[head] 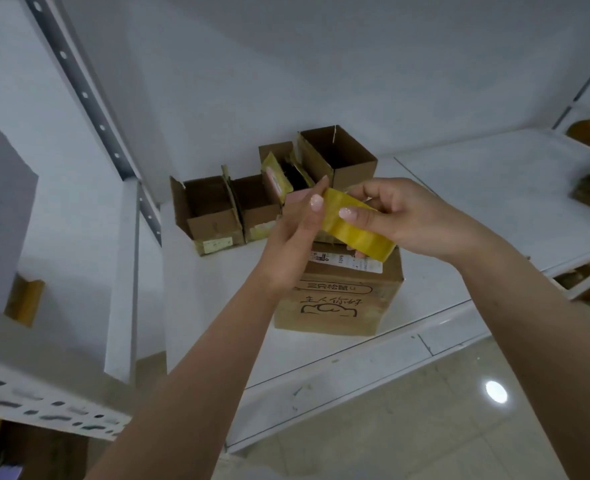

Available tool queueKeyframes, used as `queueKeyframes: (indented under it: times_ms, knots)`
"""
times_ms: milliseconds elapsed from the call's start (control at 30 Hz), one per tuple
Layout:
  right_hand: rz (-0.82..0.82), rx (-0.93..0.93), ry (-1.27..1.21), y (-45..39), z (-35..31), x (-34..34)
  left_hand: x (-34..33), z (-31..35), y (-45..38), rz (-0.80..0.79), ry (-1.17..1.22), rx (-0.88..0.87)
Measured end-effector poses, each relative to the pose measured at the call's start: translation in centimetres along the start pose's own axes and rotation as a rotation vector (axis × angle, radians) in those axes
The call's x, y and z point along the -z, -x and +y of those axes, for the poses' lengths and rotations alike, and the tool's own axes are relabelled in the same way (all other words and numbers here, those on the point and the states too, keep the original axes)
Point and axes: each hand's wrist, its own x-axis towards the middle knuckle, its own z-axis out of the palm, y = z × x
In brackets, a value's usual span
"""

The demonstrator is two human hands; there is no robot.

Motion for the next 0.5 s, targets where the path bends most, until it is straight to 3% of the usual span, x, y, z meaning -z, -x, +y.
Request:
queueKeyframes:
  times_ms: [133,333,500]
  knots:
    - [-0.050,0.004,-0.042,-0.3,0.4,0.1,0.2,0.0,-0.3,0.003,0.100,0.081]
    - [-0.273,-0.071,0.059,0.2,0.9,1.0,0.6,-0.1,-0.4,0.045,0.108,0.041]
    - [-0.191,-0.017,-0.025,-0.2,0.6,2.7,0.9,-0.2,-0.7,0.125,0.192,0.038]
